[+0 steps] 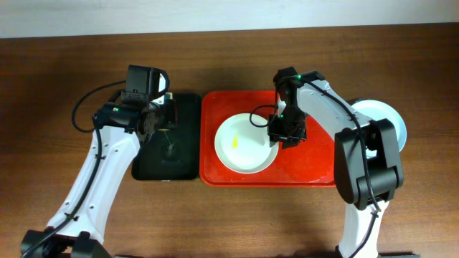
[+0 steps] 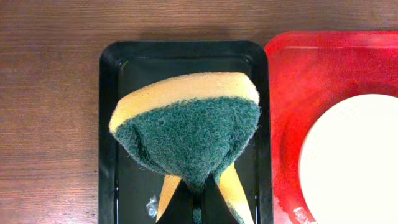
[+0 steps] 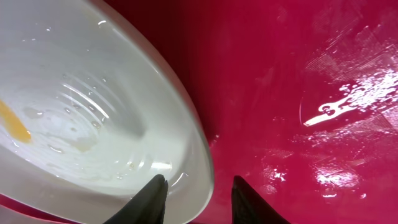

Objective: Clean dirty plates on tray and stack at the side
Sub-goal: 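Grasp the sponge with the left gripper and lift it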

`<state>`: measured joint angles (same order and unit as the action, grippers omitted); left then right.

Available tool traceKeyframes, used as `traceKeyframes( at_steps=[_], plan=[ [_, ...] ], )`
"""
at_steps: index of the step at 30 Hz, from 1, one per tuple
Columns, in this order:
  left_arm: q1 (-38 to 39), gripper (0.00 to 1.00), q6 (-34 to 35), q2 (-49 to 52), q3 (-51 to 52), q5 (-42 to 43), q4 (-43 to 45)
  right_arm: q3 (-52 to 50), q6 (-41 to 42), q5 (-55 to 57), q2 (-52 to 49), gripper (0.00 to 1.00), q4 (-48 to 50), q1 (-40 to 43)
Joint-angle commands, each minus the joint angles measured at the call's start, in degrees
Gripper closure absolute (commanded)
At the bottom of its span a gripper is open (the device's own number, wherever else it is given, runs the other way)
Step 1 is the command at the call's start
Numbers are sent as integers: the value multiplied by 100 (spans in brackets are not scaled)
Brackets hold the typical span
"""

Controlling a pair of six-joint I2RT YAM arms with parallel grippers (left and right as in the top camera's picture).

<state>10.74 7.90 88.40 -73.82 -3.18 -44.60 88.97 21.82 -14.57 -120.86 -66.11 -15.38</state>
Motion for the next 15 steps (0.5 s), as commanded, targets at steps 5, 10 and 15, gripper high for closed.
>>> traceKeyframes(
  at_steps=[5,10,15],
  plan=[
    [-4,100,-136,-24,-26,87,11,-37,-37,369,-42,69,15,-37],
    [-4,100,-138,-24,-26,87,0,-37,-37,369,-42,89,17,-37],
    [-4,100,-136,-24,-26,87,-4,-37,-37,385,-44,64,63,-37]
  ],
)
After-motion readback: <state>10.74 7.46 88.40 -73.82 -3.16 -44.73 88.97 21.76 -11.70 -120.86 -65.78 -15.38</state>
